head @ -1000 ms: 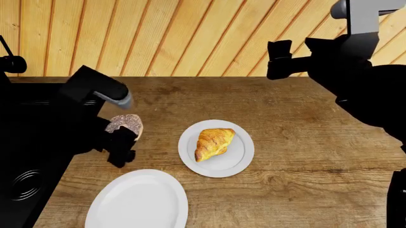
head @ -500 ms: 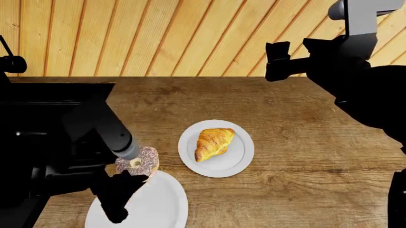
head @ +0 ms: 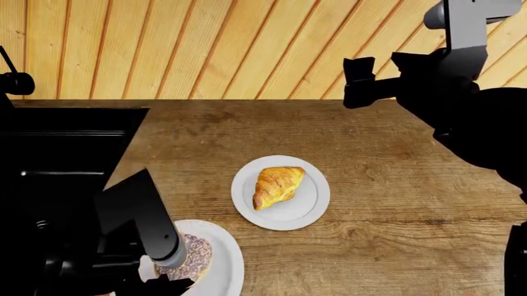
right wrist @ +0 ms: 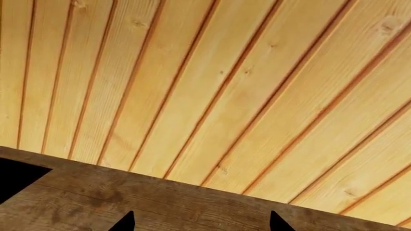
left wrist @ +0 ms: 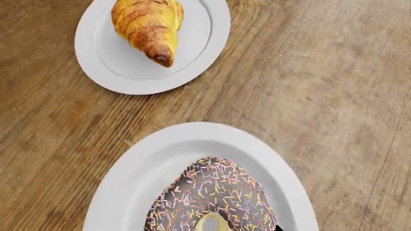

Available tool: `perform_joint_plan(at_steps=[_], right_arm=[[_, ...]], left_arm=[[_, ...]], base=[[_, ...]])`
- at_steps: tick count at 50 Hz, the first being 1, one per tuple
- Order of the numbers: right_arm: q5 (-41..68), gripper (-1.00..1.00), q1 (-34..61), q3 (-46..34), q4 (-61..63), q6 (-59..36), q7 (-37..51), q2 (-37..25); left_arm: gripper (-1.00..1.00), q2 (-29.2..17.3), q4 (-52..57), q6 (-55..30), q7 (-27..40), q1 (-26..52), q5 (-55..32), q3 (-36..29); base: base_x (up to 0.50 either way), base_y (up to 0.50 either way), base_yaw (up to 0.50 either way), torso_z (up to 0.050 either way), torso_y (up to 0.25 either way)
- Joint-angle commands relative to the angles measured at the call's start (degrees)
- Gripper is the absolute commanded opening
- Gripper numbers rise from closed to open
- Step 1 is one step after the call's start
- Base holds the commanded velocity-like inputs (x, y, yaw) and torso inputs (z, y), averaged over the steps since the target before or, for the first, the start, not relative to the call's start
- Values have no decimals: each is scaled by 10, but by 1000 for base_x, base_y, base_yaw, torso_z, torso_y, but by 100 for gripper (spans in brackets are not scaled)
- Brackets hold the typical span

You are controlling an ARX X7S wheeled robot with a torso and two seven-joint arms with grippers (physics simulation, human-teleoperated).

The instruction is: Place the pastries on the plates.

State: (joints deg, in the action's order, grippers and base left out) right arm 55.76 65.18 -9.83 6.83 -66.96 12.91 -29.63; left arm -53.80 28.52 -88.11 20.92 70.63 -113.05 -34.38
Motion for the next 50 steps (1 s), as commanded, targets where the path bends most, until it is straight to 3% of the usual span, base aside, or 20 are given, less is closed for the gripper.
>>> perform_joint_plan(at_steps=[1,4,5,13,27,34,50], right_arm=[[1,100,-5,6,3,0,-2,1],[4,100,-6,7,6,-1,-1,0],[4,100,-6,7,6,-1,-1,0],[5,100,-12,6,6,3,-2,-2],[8,100,-14,5,5,6,-3,-4],[7,100,-12,3,3,8,-3,-3],[0,100,12,-11,-11,12,-9,1]], left_arm=[[-100,-5,0,15,-17,3,2,-25],[-100,-9,2,17,-19,3,1,-30],[100,-8,2,18,-20,4,3,-30],[100,-2,-13,28,0,32,-16,-59],[100,-14,-10,35,-20,56,-17,-54],[100,-12,-33,67,-5,96,-64,-56],[100,34,-117,139,31,120,13,-38]], base=[[0,0,0,0,0],[0,0,0,0,0],[0,0,0,0,0],[0,0,0,0,0],[0,0,0,0,0],[0,0,0,0,0],[0,0,0,0,0]])
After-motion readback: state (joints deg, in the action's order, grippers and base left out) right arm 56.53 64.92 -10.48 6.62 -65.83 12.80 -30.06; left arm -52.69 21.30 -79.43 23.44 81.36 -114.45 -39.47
